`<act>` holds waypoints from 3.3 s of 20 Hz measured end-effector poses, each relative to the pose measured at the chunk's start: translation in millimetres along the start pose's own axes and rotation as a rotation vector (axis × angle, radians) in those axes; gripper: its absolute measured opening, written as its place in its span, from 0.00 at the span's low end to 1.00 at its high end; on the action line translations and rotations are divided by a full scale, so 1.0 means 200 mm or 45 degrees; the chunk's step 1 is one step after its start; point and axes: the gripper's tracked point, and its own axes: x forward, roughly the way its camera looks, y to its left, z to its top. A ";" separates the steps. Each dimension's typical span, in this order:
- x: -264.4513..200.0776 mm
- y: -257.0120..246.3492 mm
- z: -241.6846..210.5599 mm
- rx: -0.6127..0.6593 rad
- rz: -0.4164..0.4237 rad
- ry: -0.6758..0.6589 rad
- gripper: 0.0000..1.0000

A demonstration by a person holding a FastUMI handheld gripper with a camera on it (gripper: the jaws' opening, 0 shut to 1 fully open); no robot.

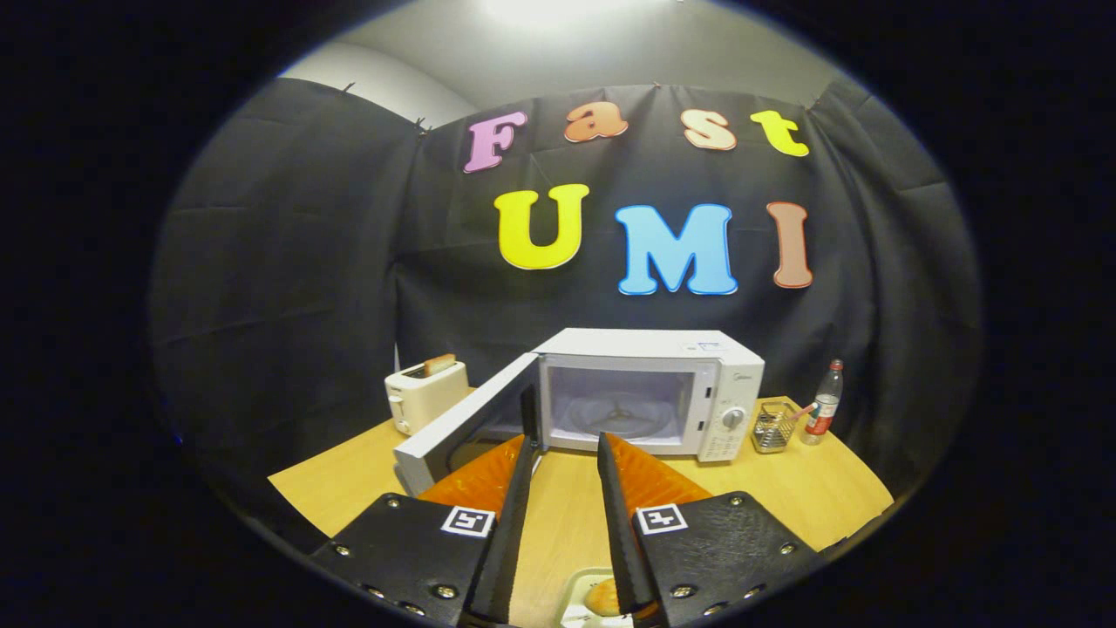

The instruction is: Open the microwave, put the food inside, and close the microwave door.

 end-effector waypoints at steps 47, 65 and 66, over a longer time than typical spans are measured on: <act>-0.05 -0.22 -1.30 0.098 -0.022 0.848 0.99; 0.47 -0.36 -0.67 0.328 0.042 0.517 0.75; 0.53 -0.36 -0.63 0.340 0.046 0.493 0.75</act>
